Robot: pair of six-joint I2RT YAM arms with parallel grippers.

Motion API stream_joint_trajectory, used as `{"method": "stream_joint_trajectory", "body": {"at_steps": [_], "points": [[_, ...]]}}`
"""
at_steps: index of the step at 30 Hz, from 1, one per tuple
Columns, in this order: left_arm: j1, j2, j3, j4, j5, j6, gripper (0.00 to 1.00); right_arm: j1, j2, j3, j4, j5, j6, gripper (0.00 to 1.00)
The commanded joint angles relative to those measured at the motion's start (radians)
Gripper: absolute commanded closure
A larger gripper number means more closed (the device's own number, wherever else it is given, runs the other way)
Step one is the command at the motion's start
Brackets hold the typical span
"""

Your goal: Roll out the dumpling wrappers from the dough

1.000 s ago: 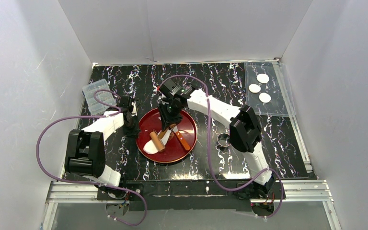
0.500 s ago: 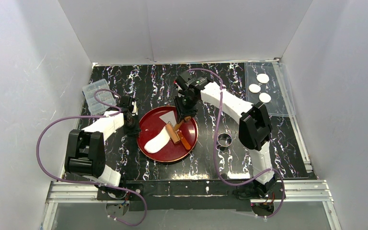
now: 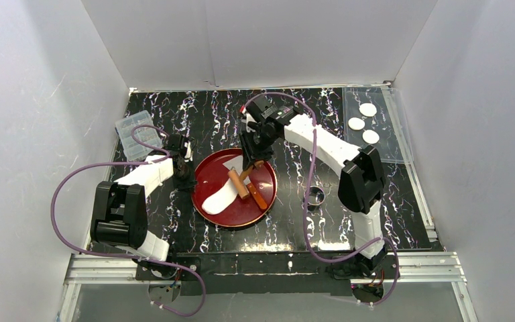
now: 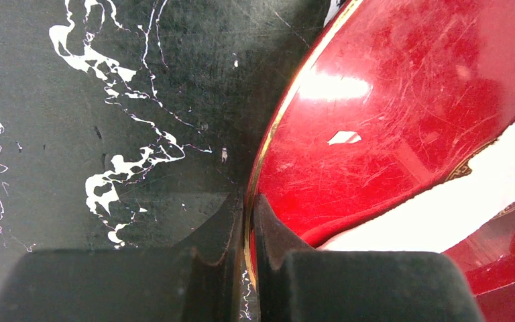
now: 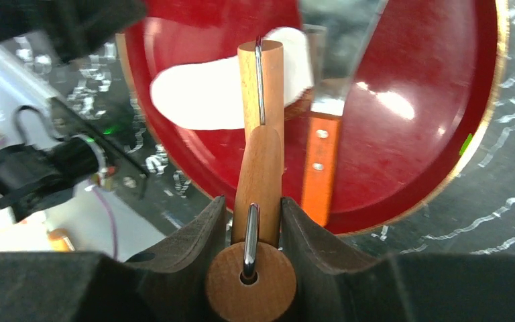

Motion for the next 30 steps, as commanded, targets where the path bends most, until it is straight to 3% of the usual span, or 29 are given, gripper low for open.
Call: {"method": "stream_joint_trajectory", "body": {"at_steps": [1,7,14,22,26,30], "points": [[0.007,-0.028,0.017,-0.024,-0.057,0.008,1.0,0.042,-0.094,0.001,0.161,-0.181,0.065,0.99],[0.007,-0.036,0.014,-0.024,-0.057,0.008,1.0,0.086,0.049,0.088,0.109,-0.182,0.051,0.99],[0.007,-0.042,0.013,-0.023,-0.06,0.008,1.0,0.07,0.165,0.149,-0.051,0.07,0.018,0.99],[0.009,-0.037,0.01,-0.022,-0.059,0.008,1.0,-0.025,0.14,0.089,-0.128,0.298,0.01,0.99],[0.008,-0.034,0.011,-0.022,-0.059,0.008,1.0,-0.039,0.127,0.094,-0.125,0.289,-0.006,0.99],[0.009,-0.034,0.013,-0.023,-0.063,0.01,1.0,-0.039,0.121,0.143,-0.13,0.177,-0.004,0.99]]}}
